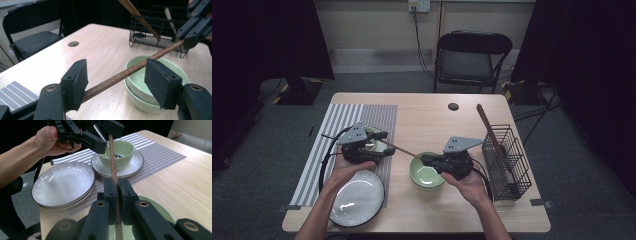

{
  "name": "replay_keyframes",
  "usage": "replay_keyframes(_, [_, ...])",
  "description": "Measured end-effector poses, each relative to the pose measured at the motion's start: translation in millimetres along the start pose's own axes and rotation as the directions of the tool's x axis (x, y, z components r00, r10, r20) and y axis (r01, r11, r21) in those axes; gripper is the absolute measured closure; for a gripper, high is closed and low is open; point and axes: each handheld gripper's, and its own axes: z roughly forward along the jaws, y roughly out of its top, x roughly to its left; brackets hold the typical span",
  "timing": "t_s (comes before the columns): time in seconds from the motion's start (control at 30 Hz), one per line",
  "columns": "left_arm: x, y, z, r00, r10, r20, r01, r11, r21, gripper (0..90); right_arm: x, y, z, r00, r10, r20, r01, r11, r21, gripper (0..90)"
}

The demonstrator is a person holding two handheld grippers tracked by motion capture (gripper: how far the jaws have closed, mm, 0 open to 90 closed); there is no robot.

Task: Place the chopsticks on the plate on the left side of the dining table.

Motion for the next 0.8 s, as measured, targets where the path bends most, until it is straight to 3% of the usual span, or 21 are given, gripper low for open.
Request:
replay_keyframes(0.1, [0.4,-5.3,3.9,0.9994,0.019,0.03,-0.02,0.9992,0.035,35.4,-0.6,-1.0,1.7,0.9999,0.013,-0.002,-0.013,1.0,0.008,86.5])
replay_keyframes(0.33, [1.5,-11.9,6.9,0.9981,0.045,0.041,-0.048,0.9966,0.068,42.5,-0.2,0.4,1.7,0.9998,0.021,-0.002,-0.021,1.0,0.013,86.5])
replay_keyframes(0.47, [-1.3,-13.9,10.2,0.9973,0.057,0.047,-0.062,0.9931,0.1,45.6,0.2,2.3,-1.4,0.9997,0.025,-0.004,-0.025,1.0,0.014,86.5])
replay_keyframes(0.57, [-2.3,-14.6,12.0,0.9945,0.093,0.048,-0.098,0.9865,0.131,53.7,0.6,3.9,-5.0,0.9996,0.026,-0.006,-0.026,1.0,0.01,86.5])
replay_keyframes(0.73, [-2.8,-17.1,14.5,0.9938,0.088,0.068,-0.097,0.9848,0.145,58.1,-0.2,4.5,-7.2,0.9995,0.029,-0.014,-0.029,1.0,0.002,86.6])
replay_keyframes(0.8, [-2.2,-18.6,15.6,0.9923,0.096,0.079,-0.108,0.9804,0.165,59.9,-0.9,4.7,-7.3,0.9995,0.029,-0.016,-0.029,1.0,0.0,86.6])
